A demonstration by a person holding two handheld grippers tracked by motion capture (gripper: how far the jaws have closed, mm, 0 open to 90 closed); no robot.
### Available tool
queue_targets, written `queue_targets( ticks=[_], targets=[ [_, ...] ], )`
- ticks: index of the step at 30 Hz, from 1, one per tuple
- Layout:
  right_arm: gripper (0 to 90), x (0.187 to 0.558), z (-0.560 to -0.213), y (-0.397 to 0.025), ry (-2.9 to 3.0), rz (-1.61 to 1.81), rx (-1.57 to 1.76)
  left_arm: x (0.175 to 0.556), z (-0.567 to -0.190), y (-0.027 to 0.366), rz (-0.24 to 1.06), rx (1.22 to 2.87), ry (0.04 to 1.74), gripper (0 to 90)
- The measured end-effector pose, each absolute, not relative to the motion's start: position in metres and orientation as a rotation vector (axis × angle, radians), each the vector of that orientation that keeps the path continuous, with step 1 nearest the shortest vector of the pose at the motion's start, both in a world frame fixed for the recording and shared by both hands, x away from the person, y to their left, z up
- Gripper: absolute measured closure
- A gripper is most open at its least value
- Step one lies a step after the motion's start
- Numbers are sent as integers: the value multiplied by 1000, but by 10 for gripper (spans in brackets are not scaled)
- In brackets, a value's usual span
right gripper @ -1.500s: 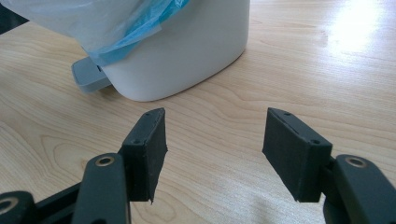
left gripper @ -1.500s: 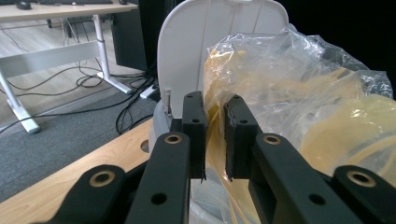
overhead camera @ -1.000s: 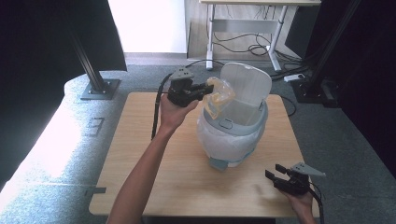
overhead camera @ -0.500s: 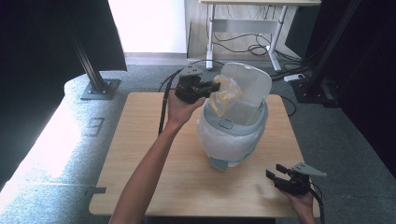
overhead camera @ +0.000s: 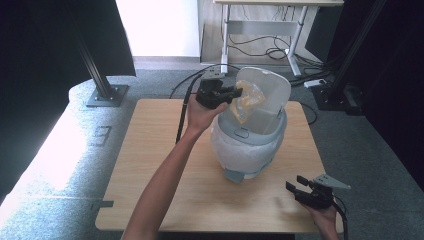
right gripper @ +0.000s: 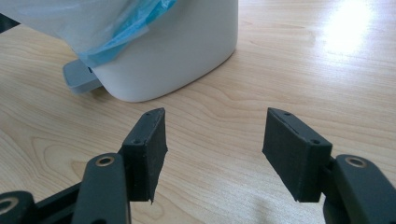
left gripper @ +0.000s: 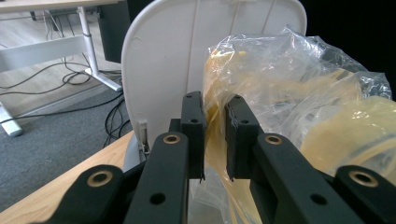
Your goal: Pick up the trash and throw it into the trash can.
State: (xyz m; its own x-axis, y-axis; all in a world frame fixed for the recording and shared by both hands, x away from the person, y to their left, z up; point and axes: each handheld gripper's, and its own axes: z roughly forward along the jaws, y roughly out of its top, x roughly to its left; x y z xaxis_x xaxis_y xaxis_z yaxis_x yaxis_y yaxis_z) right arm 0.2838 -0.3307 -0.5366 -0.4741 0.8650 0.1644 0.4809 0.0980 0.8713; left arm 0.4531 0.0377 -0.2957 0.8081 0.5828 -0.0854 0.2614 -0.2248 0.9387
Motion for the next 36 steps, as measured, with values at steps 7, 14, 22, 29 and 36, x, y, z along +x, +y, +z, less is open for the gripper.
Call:
queue_targets(
  ticks=[7,14,22,29,36],
  targets=[
    [392,283,-536,-332,1986,1338,1321,459,-298,30,361,1830,672,675],
    [392,283,-536,-331,1991,1338,1313,456,-298,25,370,1863,720,272],
    [392,283,-536,-330,1992,1338,1316,453,-295,26,362,1877,698,264],
    [392,282,-536,-332,1987,1338,1317,443,-296,38,369,1874,663,267],
    [392,282,-535,-332,1987,1341,1313,424,-305,64,377,1862,628,264]
  ],
)
